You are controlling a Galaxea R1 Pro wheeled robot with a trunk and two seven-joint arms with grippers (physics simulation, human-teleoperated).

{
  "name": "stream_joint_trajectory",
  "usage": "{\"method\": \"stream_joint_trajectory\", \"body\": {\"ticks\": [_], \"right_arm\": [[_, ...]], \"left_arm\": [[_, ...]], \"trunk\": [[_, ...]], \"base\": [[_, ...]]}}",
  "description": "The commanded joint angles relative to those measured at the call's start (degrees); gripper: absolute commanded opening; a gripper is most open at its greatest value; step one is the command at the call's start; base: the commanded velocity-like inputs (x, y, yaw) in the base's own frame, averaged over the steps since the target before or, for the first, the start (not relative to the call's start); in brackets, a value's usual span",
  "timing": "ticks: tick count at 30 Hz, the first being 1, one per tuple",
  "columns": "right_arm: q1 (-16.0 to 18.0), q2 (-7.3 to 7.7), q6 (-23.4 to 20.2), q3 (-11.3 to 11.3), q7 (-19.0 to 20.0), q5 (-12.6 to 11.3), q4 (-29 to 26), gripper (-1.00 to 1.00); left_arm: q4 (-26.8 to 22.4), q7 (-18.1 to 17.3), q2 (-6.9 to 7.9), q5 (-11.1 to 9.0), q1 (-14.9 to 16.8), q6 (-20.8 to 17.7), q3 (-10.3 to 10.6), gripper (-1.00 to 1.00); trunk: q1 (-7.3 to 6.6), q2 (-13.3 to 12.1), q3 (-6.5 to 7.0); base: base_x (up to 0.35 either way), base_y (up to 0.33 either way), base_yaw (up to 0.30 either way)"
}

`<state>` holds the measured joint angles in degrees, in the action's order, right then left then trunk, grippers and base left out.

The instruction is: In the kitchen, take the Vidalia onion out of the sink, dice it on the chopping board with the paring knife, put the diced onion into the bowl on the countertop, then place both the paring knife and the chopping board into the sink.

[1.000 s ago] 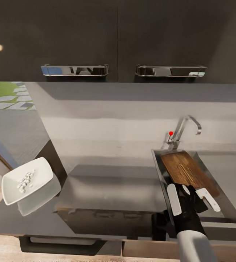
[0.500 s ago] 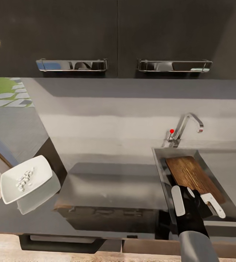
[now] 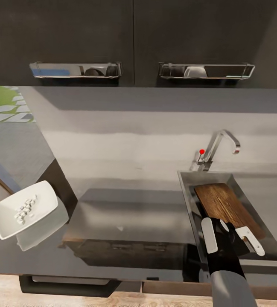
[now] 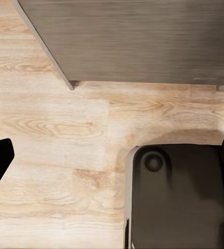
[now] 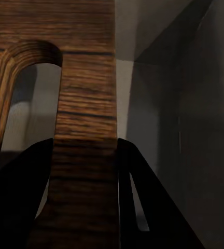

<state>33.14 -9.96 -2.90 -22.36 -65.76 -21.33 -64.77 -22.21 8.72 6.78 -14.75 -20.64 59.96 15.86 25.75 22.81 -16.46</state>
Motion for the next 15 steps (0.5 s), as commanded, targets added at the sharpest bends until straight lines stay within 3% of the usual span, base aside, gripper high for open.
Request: {"method": "stream_joint_trajectory", "body": {"ticks": [1, 15], "right_arm": [[0.0, -0.04, -0.3, -0.1, -0.2, 0.0, -0.1, -1.00], [0.1, -0.04, -0.3, 0.0, -0.2, -0.2, -0.1, -1.00]], "left_arm": [[-0.1, 0.6, 0.07, -0.1, 0.0, 0.0, 0.5, 1.00], [-0.1, 0.6, 0.07, -0.1, 0.0, 0.0, 0.5, 1.00]], "trunk": [[0.03, 0.1, -0.18], [0.03, 0.1, -1.03]], "base": [[0.000, 0.000, 0.000], [0.000, 0.000, 0.000]]}}
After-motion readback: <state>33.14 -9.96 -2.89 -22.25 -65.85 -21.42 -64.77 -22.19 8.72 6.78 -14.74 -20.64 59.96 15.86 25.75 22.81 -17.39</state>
